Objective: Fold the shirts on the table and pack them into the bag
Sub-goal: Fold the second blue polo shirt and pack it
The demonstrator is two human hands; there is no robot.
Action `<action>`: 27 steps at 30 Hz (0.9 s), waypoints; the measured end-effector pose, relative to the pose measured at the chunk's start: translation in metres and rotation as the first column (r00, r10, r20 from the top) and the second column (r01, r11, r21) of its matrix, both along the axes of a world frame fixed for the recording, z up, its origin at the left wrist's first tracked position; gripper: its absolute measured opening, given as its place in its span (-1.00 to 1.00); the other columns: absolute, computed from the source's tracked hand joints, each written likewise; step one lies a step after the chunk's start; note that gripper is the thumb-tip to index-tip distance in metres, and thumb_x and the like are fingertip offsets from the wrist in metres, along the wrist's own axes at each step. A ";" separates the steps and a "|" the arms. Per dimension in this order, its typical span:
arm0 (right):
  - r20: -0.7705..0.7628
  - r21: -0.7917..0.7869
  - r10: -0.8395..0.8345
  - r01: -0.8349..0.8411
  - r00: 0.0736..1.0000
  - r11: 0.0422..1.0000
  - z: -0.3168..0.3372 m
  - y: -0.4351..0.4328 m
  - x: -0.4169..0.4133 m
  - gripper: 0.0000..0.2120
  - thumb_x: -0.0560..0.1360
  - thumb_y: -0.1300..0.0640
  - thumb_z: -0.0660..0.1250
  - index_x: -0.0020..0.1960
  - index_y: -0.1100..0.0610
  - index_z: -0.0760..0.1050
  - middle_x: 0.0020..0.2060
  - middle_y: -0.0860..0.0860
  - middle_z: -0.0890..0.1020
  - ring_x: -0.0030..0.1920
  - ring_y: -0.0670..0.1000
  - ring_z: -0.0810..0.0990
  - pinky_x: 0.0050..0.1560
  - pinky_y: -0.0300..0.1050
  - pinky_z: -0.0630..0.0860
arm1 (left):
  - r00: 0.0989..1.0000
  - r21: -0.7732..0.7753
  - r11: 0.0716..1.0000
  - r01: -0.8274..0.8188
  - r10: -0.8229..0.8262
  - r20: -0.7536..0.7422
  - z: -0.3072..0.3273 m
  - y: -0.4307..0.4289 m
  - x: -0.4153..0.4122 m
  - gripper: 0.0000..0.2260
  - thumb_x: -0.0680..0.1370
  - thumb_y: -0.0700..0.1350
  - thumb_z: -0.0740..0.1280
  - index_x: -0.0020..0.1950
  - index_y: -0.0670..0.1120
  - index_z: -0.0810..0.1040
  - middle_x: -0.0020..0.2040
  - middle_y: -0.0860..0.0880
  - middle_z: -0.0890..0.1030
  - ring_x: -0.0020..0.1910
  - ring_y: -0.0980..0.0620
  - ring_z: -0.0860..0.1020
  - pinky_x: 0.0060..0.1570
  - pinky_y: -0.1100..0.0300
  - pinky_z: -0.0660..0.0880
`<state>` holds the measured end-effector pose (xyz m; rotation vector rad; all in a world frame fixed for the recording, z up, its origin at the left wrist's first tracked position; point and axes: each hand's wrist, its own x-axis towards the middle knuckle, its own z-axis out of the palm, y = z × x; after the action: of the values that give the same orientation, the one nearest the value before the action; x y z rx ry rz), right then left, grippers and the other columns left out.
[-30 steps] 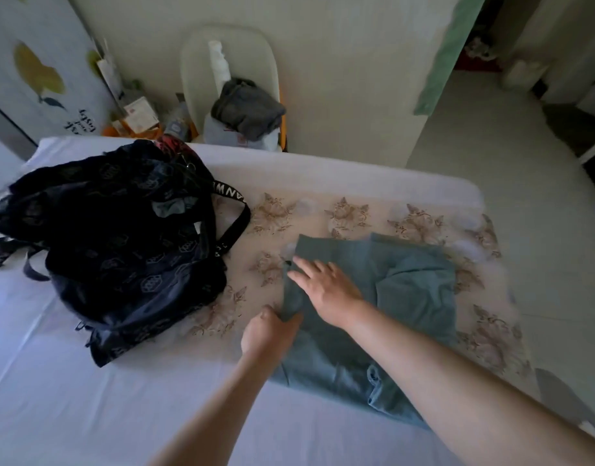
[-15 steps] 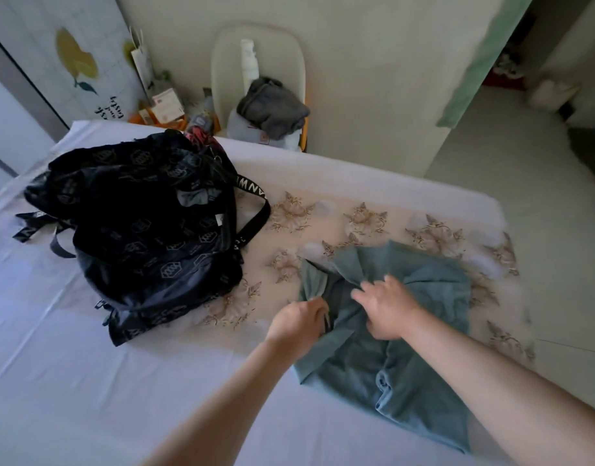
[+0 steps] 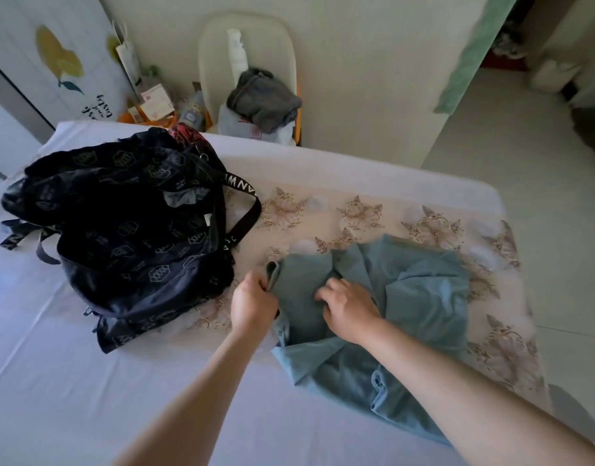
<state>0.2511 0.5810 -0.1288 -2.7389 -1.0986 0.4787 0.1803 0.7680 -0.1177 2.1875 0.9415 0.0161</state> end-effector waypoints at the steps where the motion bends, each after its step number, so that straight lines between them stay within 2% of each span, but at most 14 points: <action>1: -0.020 0.016 -0.019 0.020 1.000 1.000 -0.001 0.004 0.001 -0.69 0.56 0.14 0.21 0.28 0.04 0.53 0.17 0.01 0.51 0.21 0.08 0.47 0.20 -0.04 0.36 | 0.998 0.003 0.998 -0.055 0.055 -0.041 -0.002 0.013 -0.004 -0.83 0.37 -0.35 0.18 -0.13 -0.13 0.40 -0.24 -0.07 0.53 -0.20 -0.18 0.52 -0.32 0.03 0.42; 5: 0.100 0.154 -0.147 0.131 0.984 0.979 -0.007 0.006 0.008 -0.77 0.43 0.26 0.33 0.06 0.08 0.58 0.06 0.05 0.52 0.07 0.15 0.52 0.08 0.02 0.47 | 0.983 0.199 0.979 -0.043 0.077 -0.167 -0.016 0.034 -0.019 -0.82 0.54 -0.26 0.20 0.14 -0.18 0.37 0.08 -0.21 0.52 0.03 -0.29 0.55 -0.14 0.00 0.41; 7: 0.197 0.173 -0.295 0.263 0.935 0.949 -0.011 0.000 0.015 -0.72 0.37 0.30 0.38 0.05 0.09 0.53 0.05 0.08 0.49 0.03 0.17 0.51 -0.02 0.07 0.52 | 0.990 0.281 0.949 0.142 -0.142 -0.020 -0.022 0.021 -0.016 -0.75 0.47 -0.34 0.19 0.12 -0.16 0.43 0.09 -0.17 0.47 0.02 -0.27 0.53 -0.12 -0.01 0.46; 9: 0.216 0.079 -0.455 0.449 0.864 0.890 -0.012 -0.009 0.023 -0.63 0.40 0.20 0.42 0.17 0.09 0.43 0.10 0.12 0.45 0.05 0.18 0.49 -0.04 0.05 0.53 | 0.865 0.303 0.829 0.471 -0.501 0.027 -0.029 0.003 -0.006 -0.69 0.46 -0.30 0.24 0.17 -0.10 0.50 0.13 -0.10 0.47 0.12 -0.19 0.49 0.02 -0.06 0.51; 11: 0.148 -0.044 -0.561 0.572 0.815 0.819 -0.012 -0.017 0.031 -0.61 0.47 0.04 0.41 0.22 0.09 0.37 0.12 0.12 0.49 0.08 0.17 0.55 -0.05 0.01 0.54 | 0.693 0.227 0.656 0.720 -0.691 -0.202 -0.035 -0.012 0.000 -0.55 0.56 -0.09 0.27 0.45 0.06 0.34 0.43 -0.05 0.32 0.43 -0.14 0.27 0.33 -0.15 0.37; 13: 0.053 -0.083 -0.596 0.598 0.802 0.797 -0.009 -0.023 0.038 -0.77 0.55 0.00 0.31 0.12 0.09 0.42 0.03 0.07 0.60 0.03 0.15 0.62 -0.11 -0.04 0.53 | 0.580 0.166 0.572 0.803 -0.687 -0.438 -0.040 -0.016 0.003 -0.40 0.63 0.12 0.18 0.60 0.15 -0.03 0.61 0.04 -0.08 0.58 -0.08 -0.11 0.51 -0.21 0.01; 15: -0.004 -0.045 -0.595 0.594 0.804 0.803 -0.005 -0.024 0.042 -0.85 0.58 0.01 0.23 -0.02 0.10 0.46 -0.11 0.05 0.63 -0.07 0.15 0.62 -0.21 -0.06 0.49 | 0.589 0.184 0.580 0.794 -0.658 -0.470 -0.042 -0.015 -0.004 -0.37 0.64 0.17 0.13 0.60 0.17 -0.15 0.61 0.06 -0.24 0.57 -0.06 -0.26 0.52 -0.21 -0.16; 17: -0.110 0.011 -0.640 0.645 0.760 0.764 0.005 -0.016 0.047 -0.82 0.58 0.01 0.21 -0.08 0.10 0.46 -0.21 0.03 0.60 -0.18 0.14 0.58 -0.29 -0.06 0.42 | 0.634 0.210 0.609 0.765 -0.656 -0.410 -0.045 -0.009 -0.015 -0.39 0.63 0.10 0.19 0.61 0.17 -0.05 0.62 0.02 -0.18 0.58 -0.07 -0.22 0.53 -0.15 -0.18; 18: -0.231 0.061 -0.671 0.699 0.704 0.713 0.011 -0.008 0.050 -0.81 0.57 0.02 0.21 -0.11 0.12 0.47 -0.24 0.04 0.60 -0.22 0.13 0.58 -0.32 -0.05 0.45 | 0.667 0.219 0.634 0.742 -0.662 -0.342 -0.047 -0.006 -0.020 -0.41 0.62 0.03 0.25 0.60 0.15 0.08 0.62 -0.01 -0.07 0.59 -0.09 -0.14 0.53 -0.12 -0.12; 20: -0.556 0.150 -0.639 0.821 0.531 0.551 0.023 0.014 0.054 -0.81 0.59 0.06 0.22 -0.10 0.15 0.51 -0.23 0.09 0.64 -0.25 0.16 0.65 -0.34 0.03 0.60 | 0.734 0.251 0.696 0.673 -0.670 -0.111 -0.045 -0.001 -0.033 -0.52 0.53 -0.16 0.33 0.45 0.07 0.42 0.51 -0.05 0.28 0.49 -0.12 0.17 0.47 -0.09 0.23; 21: -0.699 0.155 -0.568 0.868 0.434 0.473 0.028 0.025 0.055 -0.84 0.60 0.08 0.21 -0.02 0.14 0.52 -0.18 0.10 0.67 -0.24 0.16 0.69 -0.35 0.03 0.63 | 0.742 0.291 0.712 0.639 -0.670 0.012 -0.042 0.001 -0.037 -0.59 0.47 -0.24 0.32 0.30 0.04 0.55 0.36 -0.01 0.44 0.34 -0.10 0.33 0.32 -0.06 0.42; 23: -0.829 0.138 -0.441 0.890 0.343 0.435 0.033 0.040 0.051 -0.81 0.62 0.08 0.21 0.20 0.08 0.47 -0.02 0.05 0.66 -0.20 0.13 0.72 -0.42 -0.07 0.60 | 0.744 0.364 0.740 0.565 -0.648 0.162 -0.037 0.003 -0.045 -0.74 0.44 -0.21 0.25 0.01 0.03 0.62 0.04 0.08 0.57 0.03 -0.03 0.47 0.01 0.00 0.54; 25: -0.771 0.129 -0.473 0.831 0.427 0.541 0.029 0.047 0.041 -0.72 0.60 0.10 0.22 0.30 0.02 0.44 0.08 -0.02 0.63 -0.12 0.07 0.71 -0.37 -0.17 0.57 | 0.828 0.267 0.817 0.512 -0.552 0.101 -0.026 0.001 -0.053 -0.82 0.49 0.00 0.20 -0.12 0.04 0.60 -0.14 0.10 0.60 -0.10 0.00 0.52 -0.10 0.07 0.53; 27: -0.595 0.107 -0.538 0.723 0.597 0.683 0.018 0.045 0.026 -0.70 0.58 0.12 0.23 0.31 -0.01 0.47 0.15 -0.07 0.61 0.04 0.02 0.63 -0.16 -0.29 0.51 | 0.858 0.151 0.848 0.507 -0.482 -0.175 -0.015 0.000 -0.060 -0.63 0.47 0.27 0.17 -0.10 0.01 0.56 -0.20 0.06 0.62 -0.13 0.01 0.57 -0.15 0.13 0.50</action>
<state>0.2766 0.6262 -0.1104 -2.2394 0.0001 0.7555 0.1200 0.7682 -0.1329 2.5819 0.4238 -0.2998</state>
